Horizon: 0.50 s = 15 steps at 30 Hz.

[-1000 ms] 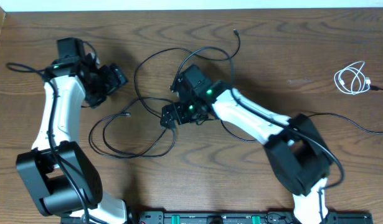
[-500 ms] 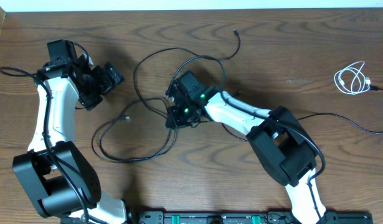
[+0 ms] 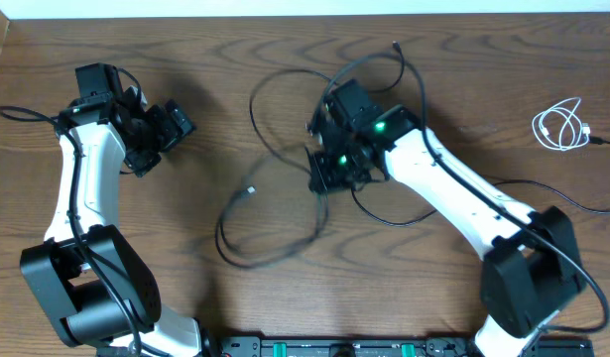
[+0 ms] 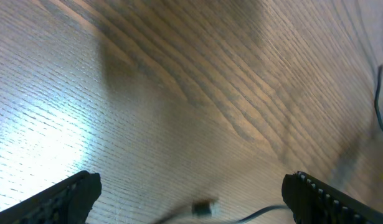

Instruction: Untangle cables

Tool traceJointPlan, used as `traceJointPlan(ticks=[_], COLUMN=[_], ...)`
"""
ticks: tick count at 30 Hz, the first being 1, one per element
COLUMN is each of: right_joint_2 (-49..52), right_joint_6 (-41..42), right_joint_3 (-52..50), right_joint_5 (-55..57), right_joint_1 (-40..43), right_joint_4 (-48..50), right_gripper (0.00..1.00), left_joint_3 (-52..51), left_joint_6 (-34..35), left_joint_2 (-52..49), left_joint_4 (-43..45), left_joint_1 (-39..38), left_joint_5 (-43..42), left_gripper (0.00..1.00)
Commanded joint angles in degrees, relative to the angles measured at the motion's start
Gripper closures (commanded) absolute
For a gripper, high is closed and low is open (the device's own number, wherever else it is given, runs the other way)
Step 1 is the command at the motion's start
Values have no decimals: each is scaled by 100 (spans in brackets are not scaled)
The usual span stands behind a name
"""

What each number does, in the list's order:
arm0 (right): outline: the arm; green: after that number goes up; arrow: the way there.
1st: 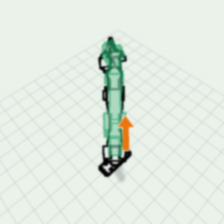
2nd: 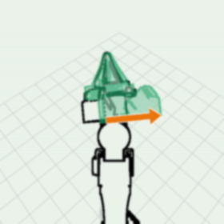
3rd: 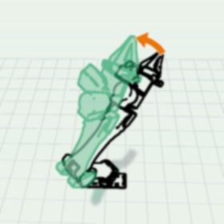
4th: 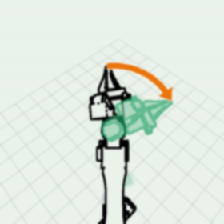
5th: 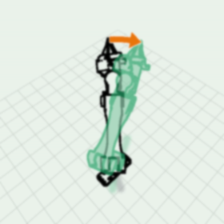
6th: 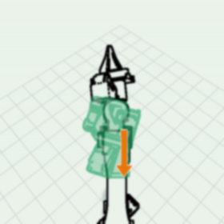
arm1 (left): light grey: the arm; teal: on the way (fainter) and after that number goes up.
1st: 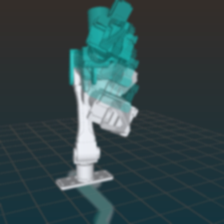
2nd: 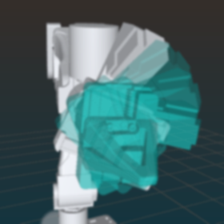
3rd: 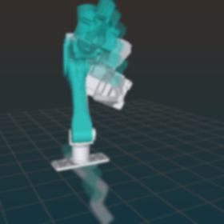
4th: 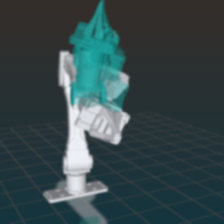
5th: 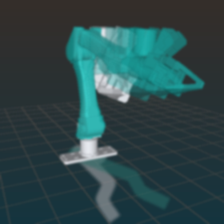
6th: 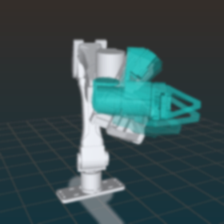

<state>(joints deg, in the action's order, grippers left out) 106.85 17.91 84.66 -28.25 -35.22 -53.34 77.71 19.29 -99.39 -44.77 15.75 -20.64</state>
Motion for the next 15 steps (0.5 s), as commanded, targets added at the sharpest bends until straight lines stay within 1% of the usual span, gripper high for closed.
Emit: traceJointPlan(ticks=[1, 3, 6, 11, 15], right_joint_2=[466, 782, 1266, 1827, 2114], right_joint_6=[-949, -1014, -1272, -1268, -1259], right_joint_3=[-42, -42, -42, -42, -42], right_joint_5=[396, 905, 1276, 2173, 3250], right_joint_1=[-61, -37, 186, 557, 1051], right_joint_4=[-507, -852, -1167, -1248, -1283], right_gripper=[99, 99, 99, 99, 99], left_joint_3=[170, 170, 170, 170, 170], left_joint_6=[-55, -55, -55, -55, -55], left_joint_2=[20, 20, 20, 20, 20], left_joint_4=[-15, -17, -17, -17, -17], left_joint_1=[20, 20, 20, 20, 20], left_joint_5=[76, 76, 76, 76, 76], left_gripper=[2, 2, 2, 2, 2])
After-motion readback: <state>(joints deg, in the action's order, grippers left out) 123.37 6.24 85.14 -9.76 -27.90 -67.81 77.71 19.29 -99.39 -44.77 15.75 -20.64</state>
